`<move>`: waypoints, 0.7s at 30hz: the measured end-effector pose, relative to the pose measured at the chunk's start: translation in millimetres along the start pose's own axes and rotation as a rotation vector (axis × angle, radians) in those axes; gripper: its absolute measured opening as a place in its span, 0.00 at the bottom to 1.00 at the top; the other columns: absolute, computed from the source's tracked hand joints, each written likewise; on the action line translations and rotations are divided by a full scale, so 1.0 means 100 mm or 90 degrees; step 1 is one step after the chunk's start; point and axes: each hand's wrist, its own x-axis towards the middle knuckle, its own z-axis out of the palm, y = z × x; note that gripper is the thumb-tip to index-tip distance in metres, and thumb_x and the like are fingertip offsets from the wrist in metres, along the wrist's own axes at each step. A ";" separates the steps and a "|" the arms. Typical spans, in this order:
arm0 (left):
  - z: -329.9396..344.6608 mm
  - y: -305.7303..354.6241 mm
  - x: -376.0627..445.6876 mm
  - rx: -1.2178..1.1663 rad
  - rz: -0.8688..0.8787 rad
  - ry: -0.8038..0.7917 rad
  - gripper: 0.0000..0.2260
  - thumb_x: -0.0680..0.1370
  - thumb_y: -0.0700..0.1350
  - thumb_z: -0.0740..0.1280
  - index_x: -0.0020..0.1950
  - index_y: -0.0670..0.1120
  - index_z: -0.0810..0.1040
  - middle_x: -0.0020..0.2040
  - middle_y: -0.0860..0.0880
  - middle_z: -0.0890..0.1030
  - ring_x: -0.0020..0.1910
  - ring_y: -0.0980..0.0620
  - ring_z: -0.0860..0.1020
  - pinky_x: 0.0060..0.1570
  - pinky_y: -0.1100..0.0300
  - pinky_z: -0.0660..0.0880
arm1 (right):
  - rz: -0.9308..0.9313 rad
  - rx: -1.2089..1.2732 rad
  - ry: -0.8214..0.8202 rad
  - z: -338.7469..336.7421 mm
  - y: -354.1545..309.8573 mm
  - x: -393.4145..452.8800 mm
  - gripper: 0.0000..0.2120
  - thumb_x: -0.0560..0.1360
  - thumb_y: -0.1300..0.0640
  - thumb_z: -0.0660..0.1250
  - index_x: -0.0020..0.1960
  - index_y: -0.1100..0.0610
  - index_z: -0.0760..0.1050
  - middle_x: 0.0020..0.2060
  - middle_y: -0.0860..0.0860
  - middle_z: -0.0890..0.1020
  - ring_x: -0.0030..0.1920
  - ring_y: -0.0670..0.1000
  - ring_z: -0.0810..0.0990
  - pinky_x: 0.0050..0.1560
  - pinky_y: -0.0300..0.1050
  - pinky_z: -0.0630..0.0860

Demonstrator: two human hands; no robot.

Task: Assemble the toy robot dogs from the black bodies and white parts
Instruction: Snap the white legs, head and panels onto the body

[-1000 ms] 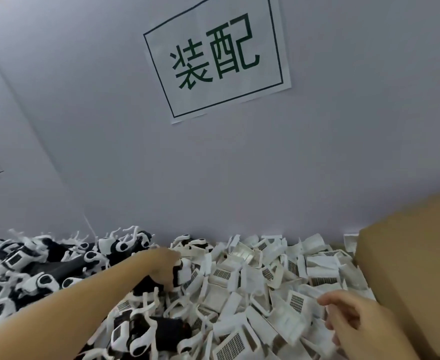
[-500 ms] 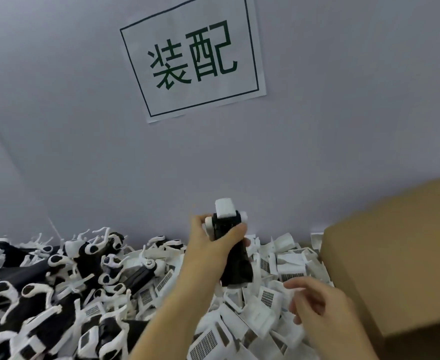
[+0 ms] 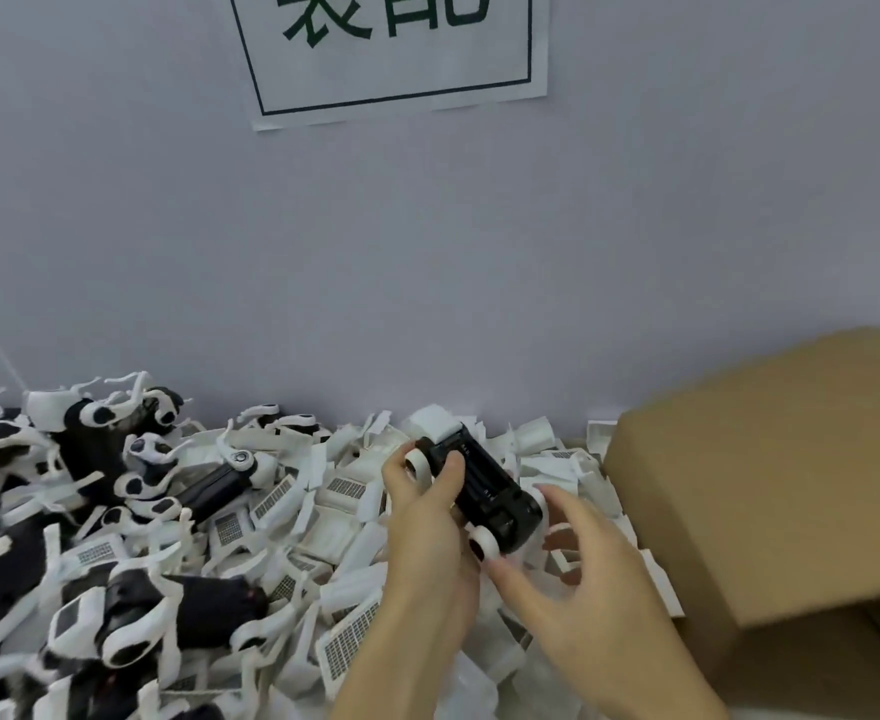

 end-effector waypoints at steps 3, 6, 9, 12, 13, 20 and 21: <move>0.03 -0.05 0.00 -0.005 -0.009 -0.053 0.12 0.83 0.39 0.65 0.56 0.58 0.74 0.61 0.38 0.82 0.59 0.34 0.82 0.51 0.34 0.81 | 0.008 -0.009 0.063 0.03 -0.01 0.01 0.35 0.58 0.28 0.69 0.63 0.39 0.71 0.54 0.37 0.78 0.56 0.37 0.76 0.51 0.36 0.75; 0.02 -0.13 0.06 0.058 0.029 -0.096 0.13 0.82 0.39 0.67 0.56 0.58 0.73 0.56 0.45 0.84 0.51 0.41 0.85 0.43 0.41 0.84 | 0.024 0.004 0.091 0.05 -0.01 0.01 0.32 0.59 0.30 0.70 0.60 0.38 0.71 0.51 0.36 0.80 0.53 0.36 0.78 0.49 0.36 0.75; -0.01 -0.18 0.11 0.143 0.088 -0.134 0.15 0.81 0.40 0.68 0.56 0.61 0.72 0.45 0.54 0.86 0.43 0.50 0.86 0.40 0.49 0.83 | 0.021 0.010 0.096 0.09 -0.03 -0.01 0.26 0.62 0.32 0.71 0.57 0.39 0.74 0.46 0.38 0.82 0.48 0.38 0.80 0.46 0.40 0.80; -0.02 -0.19 0.12 0.148 0.096 -0.162 0.15 0.81 0.40 0.69 0.55 0.61 0.72 0.44 0.55 0.86 0.43 0.50 0.86 0.43 0.45 0.83 | 0.020 0.041 0.123 0.10 -0.06 -0.02 0.19 0.64 0.36 0.72 0.52 0.40 0.76 0.45 0.36 0.82 0.46 0.39 0.82 0.41 0.37 0.80; -0.02 -0.19 0.13 0.141 0.096 -0.169 0.15 0.80 0.40 0.69 0.54 0.61 0.73 0.45 0.54 0.86 0.44 0.50 0.86 0.45 0.42 0.83 | 0.020 0.052 0.132 0.10 -0.06 -0.02 0.19 0.64 0.37 0.73 0.52 0.40 0.76 0.45 0.34 0.81 0.46 0.38 0.81 0.40 0.34 0.78; -0.01 -0.17 0.12 0.150 0.104 -0.178 0.15 0.80 0.41 0.71 0.58 0.58 0.73 0.45 0.54 0.86 0.47 0.47 0.86 0.50 0.42 0.83 | 0.022 0.083 0.159 0.06 -0.08 -0.02 0.17 0.65 0.47 0.80 0.48 0.42 0.76 0.43 0.31 0.81 0.44 0.35 0.80 0.38 0.24 0.72; -0.01 -0.16 0.12 0.148 0.103 -0.179 0.15 0.80 0.41 0.71 0.59 0.58 0.73 0.45 0.54 0.86 0.48 0.46 0.86 0.50 0.42 0.83 | 0.023 0.080 0.163 0.06 -0.07 -0.01 0.17 0.64 0.46 0.80 0.48 0.42 0.75 0.43 0.31 0.81 0.44 0.35 0.80 0.38 0.24 0.72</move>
